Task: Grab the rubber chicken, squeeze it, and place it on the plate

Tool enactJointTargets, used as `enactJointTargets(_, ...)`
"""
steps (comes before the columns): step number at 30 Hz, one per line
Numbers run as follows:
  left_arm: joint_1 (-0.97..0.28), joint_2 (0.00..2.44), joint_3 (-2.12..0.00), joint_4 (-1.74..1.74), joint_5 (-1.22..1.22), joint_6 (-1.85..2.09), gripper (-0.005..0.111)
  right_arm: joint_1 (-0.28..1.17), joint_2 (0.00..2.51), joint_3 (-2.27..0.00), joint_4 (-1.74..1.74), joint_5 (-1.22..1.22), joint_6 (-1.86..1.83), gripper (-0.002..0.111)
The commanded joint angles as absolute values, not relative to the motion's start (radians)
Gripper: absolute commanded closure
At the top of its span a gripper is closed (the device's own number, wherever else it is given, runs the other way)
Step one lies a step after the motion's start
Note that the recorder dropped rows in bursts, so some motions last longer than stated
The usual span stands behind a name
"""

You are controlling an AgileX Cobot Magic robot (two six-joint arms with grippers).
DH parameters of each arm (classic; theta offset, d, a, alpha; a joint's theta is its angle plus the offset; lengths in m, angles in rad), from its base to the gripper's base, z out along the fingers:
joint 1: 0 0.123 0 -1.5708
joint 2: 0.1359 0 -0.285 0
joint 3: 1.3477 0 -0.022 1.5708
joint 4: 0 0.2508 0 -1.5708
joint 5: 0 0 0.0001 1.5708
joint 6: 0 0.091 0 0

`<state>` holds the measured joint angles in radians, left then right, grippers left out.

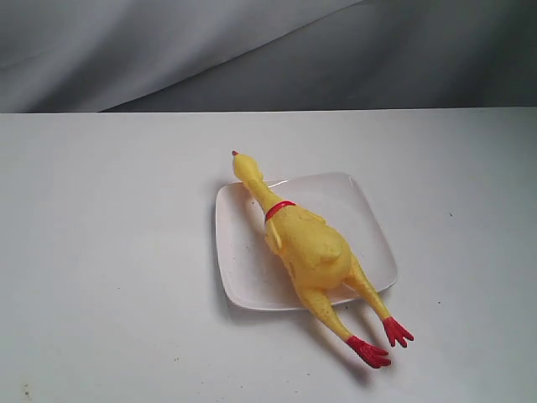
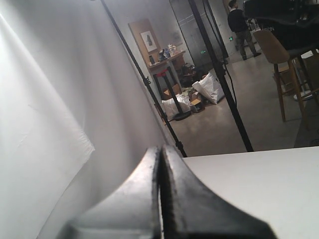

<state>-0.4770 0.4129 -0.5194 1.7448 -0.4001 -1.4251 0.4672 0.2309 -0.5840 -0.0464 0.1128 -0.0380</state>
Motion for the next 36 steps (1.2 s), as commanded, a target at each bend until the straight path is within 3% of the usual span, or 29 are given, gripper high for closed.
enactJointTargets(1, -0.481, 0.409, -0.516, 1.744, -0.387, -1.438, 0.107, 0.274, 0.151, -0.456, -0.074, 0.127, -0.010, 0.108)
enactJointTargets(6, -0.481, 0.409, -0.516, 1.744, -0.387, -1.438, 0.107, 0.024, 0.038, -0.200, -0.020, 0.169, 0.032, 0.108)
enactJointTargets(10, -0.481, 0.409, -0.516, 1.744, -0.387, -1.438, 0.107, -0.039, 0.000, -0.070, -0.016, 0.159, 0.032, 0.108)
enactJointTargets(36, -0.481, 0.409, -0.516, 1.744, -0.387, -1.438, 0.107, -0.050, 0.000, 0.000, 0.028, 0.353, 0.035, 0.108)
